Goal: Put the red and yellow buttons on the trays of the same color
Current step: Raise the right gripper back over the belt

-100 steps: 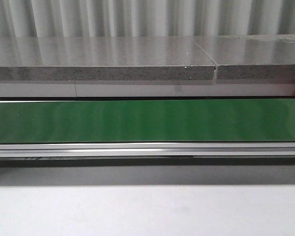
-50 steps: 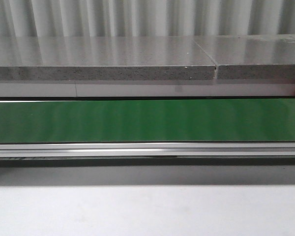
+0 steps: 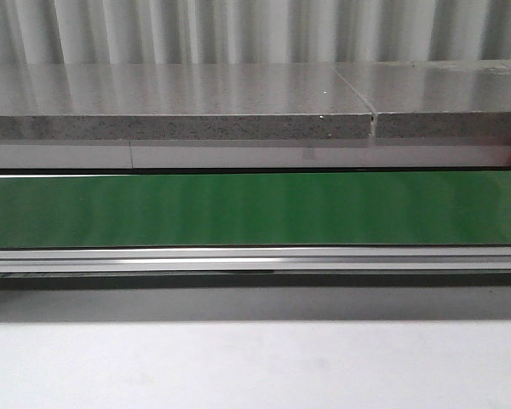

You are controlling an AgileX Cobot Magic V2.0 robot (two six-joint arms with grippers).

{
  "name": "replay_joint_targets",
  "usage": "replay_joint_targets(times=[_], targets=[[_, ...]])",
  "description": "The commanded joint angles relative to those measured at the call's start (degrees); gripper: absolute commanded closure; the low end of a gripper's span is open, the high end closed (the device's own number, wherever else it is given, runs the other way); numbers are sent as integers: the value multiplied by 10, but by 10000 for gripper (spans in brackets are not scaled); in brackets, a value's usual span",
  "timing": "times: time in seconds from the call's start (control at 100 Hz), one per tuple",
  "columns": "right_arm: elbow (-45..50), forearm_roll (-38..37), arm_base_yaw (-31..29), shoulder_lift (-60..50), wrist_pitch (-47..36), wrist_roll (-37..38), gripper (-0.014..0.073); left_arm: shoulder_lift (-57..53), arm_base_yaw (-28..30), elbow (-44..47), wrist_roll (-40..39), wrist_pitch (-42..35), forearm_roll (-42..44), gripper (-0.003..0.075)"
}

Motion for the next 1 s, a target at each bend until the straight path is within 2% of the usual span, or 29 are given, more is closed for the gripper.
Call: replay_joint_targets(times=[0.0,0.22,0.99], targets=[[-19,0,1,-10,-19,-8,298,4,-4,-15,-1,-46,0,741],[-19,0,1,-10,-19,-8,669,4,-4,-15,-1,-46,0,741],[-19,0,1,-10,-18,-8,661,4,-4,-15,-1,-50,0,741]])
